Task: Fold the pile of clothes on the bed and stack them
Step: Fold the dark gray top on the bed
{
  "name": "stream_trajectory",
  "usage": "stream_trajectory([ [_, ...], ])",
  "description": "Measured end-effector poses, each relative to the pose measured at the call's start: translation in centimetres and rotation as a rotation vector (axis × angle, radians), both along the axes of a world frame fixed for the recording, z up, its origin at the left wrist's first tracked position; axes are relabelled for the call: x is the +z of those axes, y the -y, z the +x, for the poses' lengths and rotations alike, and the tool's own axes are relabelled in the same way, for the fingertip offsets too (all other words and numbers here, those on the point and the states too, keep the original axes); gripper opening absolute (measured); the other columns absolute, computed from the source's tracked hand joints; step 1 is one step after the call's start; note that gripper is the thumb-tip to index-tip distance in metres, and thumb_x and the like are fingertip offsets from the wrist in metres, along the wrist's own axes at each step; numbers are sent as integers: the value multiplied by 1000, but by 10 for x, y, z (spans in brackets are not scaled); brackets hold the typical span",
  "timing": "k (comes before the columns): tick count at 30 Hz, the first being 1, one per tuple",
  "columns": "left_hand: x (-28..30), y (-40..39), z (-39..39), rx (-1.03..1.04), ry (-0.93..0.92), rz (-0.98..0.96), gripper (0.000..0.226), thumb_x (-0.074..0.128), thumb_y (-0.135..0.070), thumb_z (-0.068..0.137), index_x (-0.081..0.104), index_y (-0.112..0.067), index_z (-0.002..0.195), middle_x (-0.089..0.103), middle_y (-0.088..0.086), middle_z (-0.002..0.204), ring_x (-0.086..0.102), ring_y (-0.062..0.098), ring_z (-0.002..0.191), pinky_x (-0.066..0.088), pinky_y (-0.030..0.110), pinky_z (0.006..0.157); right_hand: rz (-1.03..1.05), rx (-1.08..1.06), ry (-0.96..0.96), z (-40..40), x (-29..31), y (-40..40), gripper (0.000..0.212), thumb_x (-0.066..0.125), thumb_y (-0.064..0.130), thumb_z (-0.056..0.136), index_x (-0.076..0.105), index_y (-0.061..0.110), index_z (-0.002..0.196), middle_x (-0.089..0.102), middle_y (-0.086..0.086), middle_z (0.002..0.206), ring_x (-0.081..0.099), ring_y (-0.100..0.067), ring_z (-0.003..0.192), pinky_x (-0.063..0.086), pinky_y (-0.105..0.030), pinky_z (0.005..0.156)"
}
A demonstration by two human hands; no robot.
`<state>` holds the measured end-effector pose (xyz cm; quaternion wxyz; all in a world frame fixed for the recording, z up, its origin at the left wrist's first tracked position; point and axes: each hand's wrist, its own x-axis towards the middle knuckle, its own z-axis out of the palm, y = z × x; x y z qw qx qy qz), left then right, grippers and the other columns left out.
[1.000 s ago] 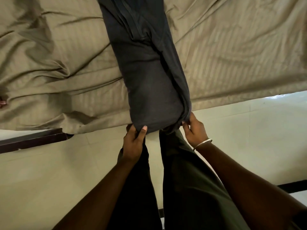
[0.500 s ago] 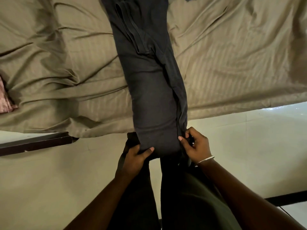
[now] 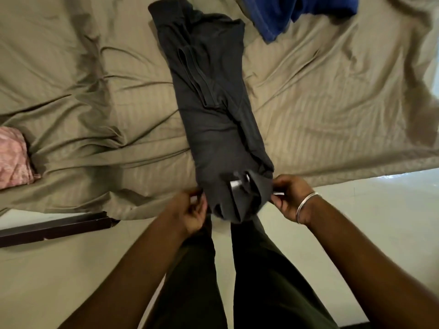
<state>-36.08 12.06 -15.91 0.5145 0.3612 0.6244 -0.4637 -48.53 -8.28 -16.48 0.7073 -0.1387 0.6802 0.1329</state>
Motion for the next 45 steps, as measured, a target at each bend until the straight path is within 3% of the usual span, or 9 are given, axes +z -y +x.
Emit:
stream_trajectory([
  [5,-14,16,40,271,325,17,27,31,-15,104,54,0,102,73,20,76,72,24,79,60,30,57,-181,-160,-33,32,0,22,8,47,5,89,51,1,84,60,-19,85,70,-29,60,60,-29,54],
  [9,-35,7,13,-602,694,261,10,53,-12,97,57,-17,105,68,11,91,67,20,72,51,27,64,-821,854,-125,36,-24,13,25,77,28,79,66,19,100,65,-5,89,63,-22,75,50,-32,75],
  [11,-41,5,-1,-1007,831,301,28,69,-28,90,58,-15,113,65,5,103,62,21,92,51,32,79,-871,1013,-73,41,-29,5,47,77,44,80,64,17,116,62,-3,102,59,-22,91,39,-25,79],
  [17,-51,18,-5,-1281,782,411,23,64,-36,93,58,-14,91,66,5,90,63,29,93,37,29,71,-1024,1089,-177,48,-53,-10,22,67,32,90,69,10,93,71,-12,96,64,-32,92,35,-24,70],
  [21,-37,13,-10,-1043,780,452,19,61,-10,88,47,-5,76,54,6,70,50,26,69,34,35,61,-1343,937,-79,29,-40,-30,14,66,6,85,57,6,74,54,-9,78,51,-26,66,30,-26,61],
  [25,-26,9,-17,-1034,690,406,8,56,-3,81,56,4,83,60,13,77,52,27,71,40,37,62,-1049,948,-176,24,-46,-29,6,65,10,82,62,5,86,63,-17,93,58,-36,82,37,-30,70],
  [31,-56,27,11,-1130,445,326,57,65,-56,83,63,-6,108,66,9,106,62,35,103,48,37,87,-693,1144,-236,46,-49,-8,58,72,42,84,48,8,124,57,-21,122,56,-41,112,44,-40,95],
  [38,-29,6,-2,-837,518,238,29,78,-22,82,50,-23,88,66,14,91,68,37,85,59,52,71,-911,928,-13,37,-14,-6,32,72,12,81,45,23,95,63,-4,77,59,-24,70,42,-30,63],
  [45,-6,26,47,-499,366,72,10,50,-10,98,54,-19,96,56,2,49,45,6,31,35,13,34,-453,342,-71,61,-25,17,9,72,8,77,64,12,73,65,-10,67,62,-28,65,53,-33,60],
])
